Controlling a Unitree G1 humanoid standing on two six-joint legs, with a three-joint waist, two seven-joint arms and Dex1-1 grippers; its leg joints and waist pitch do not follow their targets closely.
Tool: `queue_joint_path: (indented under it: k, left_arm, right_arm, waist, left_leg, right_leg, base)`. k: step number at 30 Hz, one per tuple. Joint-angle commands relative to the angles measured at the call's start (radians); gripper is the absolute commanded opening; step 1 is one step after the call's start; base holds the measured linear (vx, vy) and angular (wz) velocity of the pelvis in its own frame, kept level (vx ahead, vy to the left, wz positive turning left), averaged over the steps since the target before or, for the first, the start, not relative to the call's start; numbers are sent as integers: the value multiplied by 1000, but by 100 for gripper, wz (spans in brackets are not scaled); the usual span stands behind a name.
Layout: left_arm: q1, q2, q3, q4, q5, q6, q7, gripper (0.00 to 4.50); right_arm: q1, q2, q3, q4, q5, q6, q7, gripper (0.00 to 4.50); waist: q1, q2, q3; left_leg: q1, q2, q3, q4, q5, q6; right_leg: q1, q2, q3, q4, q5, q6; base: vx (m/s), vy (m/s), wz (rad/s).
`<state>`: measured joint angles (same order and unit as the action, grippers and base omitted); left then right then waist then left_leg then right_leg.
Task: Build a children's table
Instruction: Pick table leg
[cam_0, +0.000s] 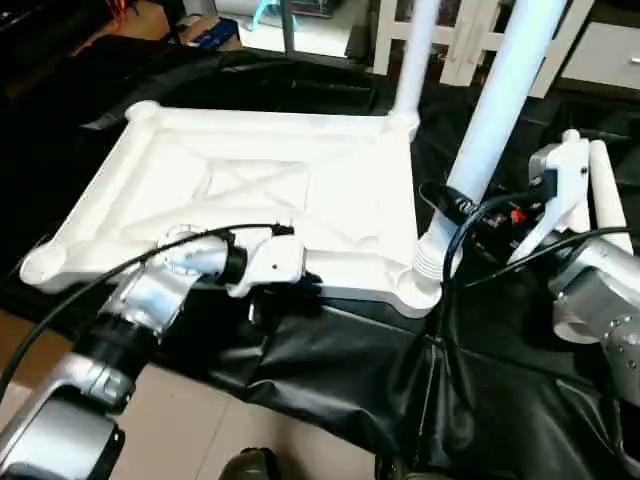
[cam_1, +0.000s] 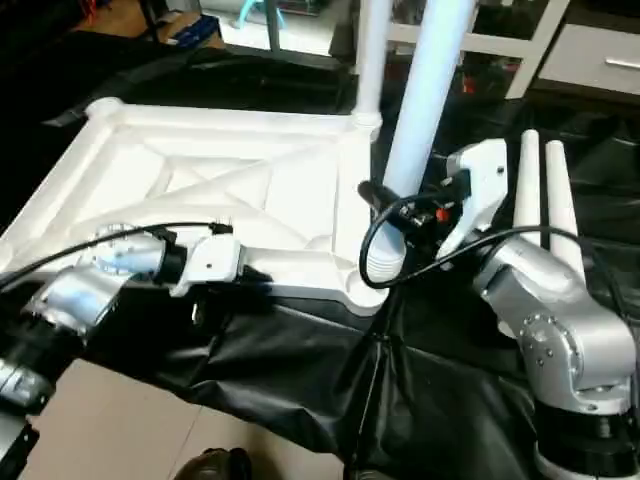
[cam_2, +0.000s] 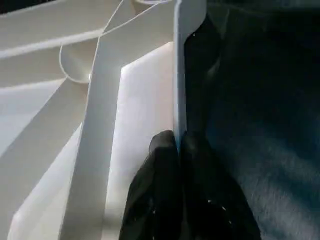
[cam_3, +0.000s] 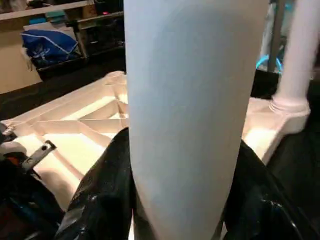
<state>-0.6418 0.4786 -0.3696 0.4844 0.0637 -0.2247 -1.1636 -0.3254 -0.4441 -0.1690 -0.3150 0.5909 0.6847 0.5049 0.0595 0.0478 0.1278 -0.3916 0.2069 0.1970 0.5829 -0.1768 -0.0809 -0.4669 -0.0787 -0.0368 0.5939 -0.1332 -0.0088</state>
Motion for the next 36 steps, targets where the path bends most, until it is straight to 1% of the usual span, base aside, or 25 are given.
queue_joint_path:
  k: [1, 2, 3, 4, 5, 6, 8, 11, 13, 15, 23, 24, 27, 29, 31, 34, 36]
  left_arm:
    - [10, 1, 17, 22, 19, -19, 55, 32]
    - [10, 2, 21, 20, 13, -14, 52, 50]
    - [16, 10, 44, -10, -24, 26, 35, 62]
    - [21, 13, 55, -30, -40, 49, 30, 61]
    - [28, 17, 68, -57, -60, 78, 25, 61]
    - [48, 26, 85, -108, -71, 104, 34, 64]
    - [73, 34, 97, -163, -83, 146, 32, 94]
    - [87, 41, 96, -180, -81, 154, 35, 104]
    - [93, 47, 82, -158, -59, 133, 44, 104]
    - [90, 44, 80, -143, -52, 133, 50, 104]
    - [91, 8, 80, -130, -66, 169, 54, 104]
    - [91, -3, 77, -130, -74, 175, 53, 132]
    - [86, -22, 63, -125, -76, 168, 50, 145]
    - [79, -31, 51, -113, -64, 153, 54, 171]
    - [73, -37, 42, -100, -56, 148, 51, 178]
    - [64, -37, 31, -80, -35, 138, 46, 180]
    - [55, -40, 26, -53, -21, 126, 50, 180]
  right_arm:
    - [-1, 6, -11, -37, -2, -23, -11, 181]
    - [-2, 7, -12, -36, -3, -23, -13, 181]
    - [-4, 10, -14, -38, -2, -23, -19, 181]
    - [-3, 11, -14, -40, -2, -23, -21, 181]
    - [-2, 12, -14, -43, -1, -22, -23, 181]
    - [2, 12, -15, -50, 1, -20, -26, 181]
    - [7, 13, -16, -57, 4, -18, -29, 181]
    - [11, 15, -16, -62, 6, -17, -33, 181]
    - [15, 16, -13, -63, 9, -19, -36, 181]
    - [15, 15, -9, -62, 10, -20, -33, 181]
    - [12, 12, 2, -61, 12, -17, -24, 181]
    - [12, 11, 4, -61, 12, -17, -23, 181]
    - [11, 10, 6, -60, 10, -17, -22, 181]
    - [10, 8, 8, -59, 9, -17, -21, 181]
    - [9, 7, 9, -58, 9, -17, -20, 181]
    - [10, 3, 10, -59, 8, -16, -18, 181]
    - [8, 2, 10, -58, 8, -15, -17, 181]
  waist:
    - [1, -5, -73]
    - [-1, -6, -71]
    - [-1, -2, -70]
    - [-2, 0, -69]
    - [-4, -2, -70]
    - [-7, 0, -70]
    - [-8, 1, -69]
    - [-7, 4, -68]
    - [-7, 5, -68]
    - [-7, 3, -71]
    - [-3, 2, -71]
    - [-2, 2, -73]
    - [-1, 1, -73]
    - [-1, 1, -75]
    - [0, 1, -76]
    - [-2, 2, -74]
    - [-3, 2, -73]
  left_leg:
    - [14, 5, -4, -62, -172, 48]
    - [16, 5, -4, -63, -188, 42]
    - [16, 4, -4, -65, -194, 35]
    - [17, 4, -5, -65, -198, 32]
    - [16, 5, -5, -65, -192, 25]
    - [16, 5, -5, -65, -191, 27]
    - [17, 5, -4, -64, -186, 33]
    - [16, 4, -4, -63, -169, 42]
    - [18, 4, -3, -63, -165, 46]
    - [18, 3, -3, -62, -155, 48]
    - [18, 4, -3, -61, -157, 47]
    - [18, 4, -3, -61, -154, 48]
    - [16, 3, -3, -60, -151, 51]
    - [15, 2, -3, -59, -141, 57]
    - [15, 2, -3, -57, -135, 61]
    - [14, 2, -4, -58, -138, 64]
    - [16, 1, -3, -58, -147, 64]
  right_leg:
    - [80, -35, 29, -60, -173, -221]
    - [78, -35, 30, -64, -203, -211]
    - [77, -37, 30, -65, -225, -203]
    - [76, -37, 30, -66, -231, -201]
    - [79, -38, 31, -62, -219, -207]
    - [78, -36, 30, -63, -210, -211]
    - [77, -34, 31, -61, -201, -213]
    - [77, -33, 30, -62, -198, -211]
    - [75, -31, 30, -62, -197, -206]
    - [76, -31, 30, -60, -178, -207]
    - [76, -34, 31, -61, -194, -206]
    - [76, -34, 31, -60, -191, -208]
    - [78, -34, 32, -60, -184, -209]
    - [79, -33, 31, -59, -168, -209]
    - [80, -33, 31, -57, -154, -212]
    - [80, -33, 31, -58, -155, -215]
    - [79, -32, 30, -62, -178, -205]
  base:
    - [0, 0, 0]
    - [0, 0, 0]
    - [0, 0, 0]
    - [0, 0, 0]
    - [0, 0, 0]
    - [0, 0, 0]
    - [0, 0, 0]
    - [0, 0, 0]
    - [0, 0, 0]
    - [0, 0, 0]
    - [0, 0, 0]
    - [0, 0, 0]
    - [0, 0, 0]
    - [0, 0, 0]
    - [0, 0, 0]
    - [0, 0, 0]
    - [0, 0, 0]
